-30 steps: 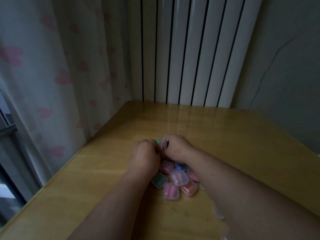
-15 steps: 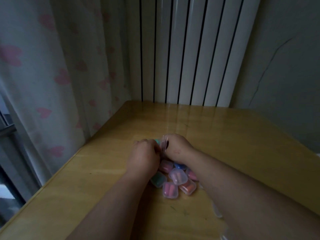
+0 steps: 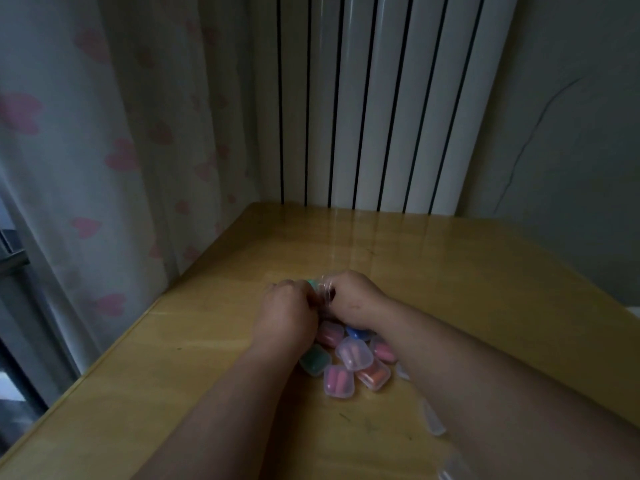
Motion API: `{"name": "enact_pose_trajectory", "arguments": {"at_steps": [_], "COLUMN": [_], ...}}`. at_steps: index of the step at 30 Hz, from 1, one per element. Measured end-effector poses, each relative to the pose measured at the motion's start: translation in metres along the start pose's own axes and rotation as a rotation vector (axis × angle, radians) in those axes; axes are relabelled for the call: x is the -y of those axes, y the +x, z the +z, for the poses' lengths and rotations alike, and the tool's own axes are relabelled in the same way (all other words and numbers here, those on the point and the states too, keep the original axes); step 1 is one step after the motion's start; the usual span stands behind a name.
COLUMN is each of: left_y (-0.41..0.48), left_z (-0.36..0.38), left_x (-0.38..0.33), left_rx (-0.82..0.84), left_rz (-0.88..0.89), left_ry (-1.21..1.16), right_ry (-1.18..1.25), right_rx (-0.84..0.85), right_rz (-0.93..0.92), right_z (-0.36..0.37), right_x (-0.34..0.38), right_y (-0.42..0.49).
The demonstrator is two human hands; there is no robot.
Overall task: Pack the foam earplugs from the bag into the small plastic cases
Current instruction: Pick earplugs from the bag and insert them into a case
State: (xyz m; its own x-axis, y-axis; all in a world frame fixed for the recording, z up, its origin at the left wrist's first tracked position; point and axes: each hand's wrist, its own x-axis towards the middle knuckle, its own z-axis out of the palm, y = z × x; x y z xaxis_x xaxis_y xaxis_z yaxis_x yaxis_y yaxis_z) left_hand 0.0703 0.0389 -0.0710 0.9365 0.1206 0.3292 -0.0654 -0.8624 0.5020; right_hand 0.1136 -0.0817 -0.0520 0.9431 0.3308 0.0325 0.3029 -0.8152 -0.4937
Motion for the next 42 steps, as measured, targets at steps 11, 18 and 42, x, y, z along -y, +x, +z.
{"name": "enact_pose_trajectory", "arguments": {"at_steps": [11,18,42], "left_y": [-0.001,-0.001,-0.039], "left_z": [-0.003,-0.001,-0.015], "left_x": [-0.001,0.001,-0.054], "left_rx": [0.014,0.001,0.110], "left_rz": [-0.015,0.009,0.113], "left_ry": [-0.024,-0.011,-0.740], "right_ry": [0.018,0.062,0.923], "right_rx": [-0.108,-0.254,-0.532], "right_rz": [-0.004,-0.006,0.149], "right_z": [-0.003,-0.021,-0.034], "right_x": [0.003,0.000,-0.012], "right_y": [-0.004,-0.021,-0.116]}}
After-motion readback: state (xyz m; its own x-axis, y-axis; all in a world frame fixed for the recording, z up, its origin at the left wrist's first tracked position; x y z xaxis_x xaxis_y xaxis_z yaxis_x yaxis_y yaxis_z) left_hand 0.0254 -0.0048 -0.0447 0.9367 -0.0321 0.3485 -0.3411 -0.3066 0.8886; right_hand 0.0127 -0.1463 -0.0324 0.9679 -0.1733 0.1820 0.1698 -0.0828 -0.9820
